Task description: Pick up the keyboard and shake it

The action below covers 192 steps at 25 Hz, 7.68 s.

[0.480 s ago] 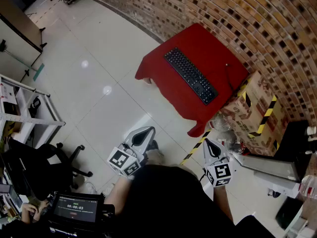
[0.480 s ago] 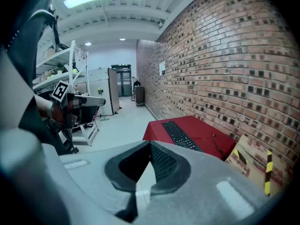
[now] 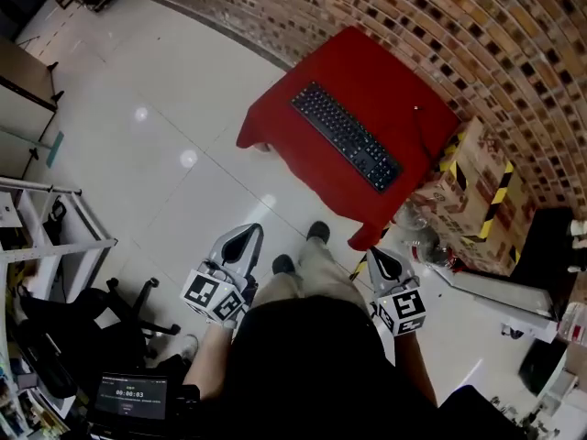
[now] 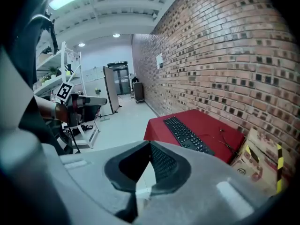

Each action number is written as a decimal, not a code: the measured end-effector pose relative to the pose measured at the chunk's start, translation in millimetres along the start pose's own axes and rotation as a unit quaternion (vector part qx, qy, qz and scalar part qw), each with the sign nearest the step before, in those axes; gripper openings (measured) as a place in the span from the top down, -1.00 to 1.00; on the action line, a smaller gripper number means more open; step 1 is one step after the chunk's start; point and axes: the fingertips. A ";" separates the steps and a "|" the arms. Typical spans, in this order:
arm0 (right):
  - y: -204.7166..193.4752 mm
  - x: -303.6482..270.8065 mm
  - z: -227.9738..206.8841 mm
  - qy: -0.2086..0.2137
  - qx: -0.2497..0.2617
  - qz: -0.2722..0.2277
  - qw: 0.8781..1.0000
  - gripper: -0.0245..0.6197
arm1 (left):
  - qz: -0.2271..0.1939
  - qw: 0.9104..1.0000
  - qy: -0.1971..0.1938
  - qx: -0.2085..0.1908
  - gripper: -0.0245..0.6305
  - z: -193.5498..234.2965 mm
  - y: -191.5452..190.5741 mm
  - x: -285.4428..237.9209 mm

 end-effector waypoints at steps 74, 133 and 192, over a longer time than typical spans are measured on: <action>-101.0 -217.7 -260.6 -0.272 -0.454 0.220 0.819 -0.31 | 0.556 0.800 -0.141 -0.176 -0.35 224.4 -170.5 -448.3; 128.0 -84.8 -346.7 -0.461 -0.296 -0.100 0.831 -0.11 | 0.151 0.946 -0.139 -0.253 -0.31 108.5 85.3 -524.6; 558.4 87.5 -224.4 -0.497 0.238 -0.416 0.723 -0.11 | -0.375 0.920 -0.089 -0.070 -0.31 82.0 403.7 -448.4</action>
Point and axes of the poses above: the fingertips, and each gripper's own axes: x backward along the fingers, z to its left, y out of its top, and after that the axes turned 7 degrees about -x, right-handed
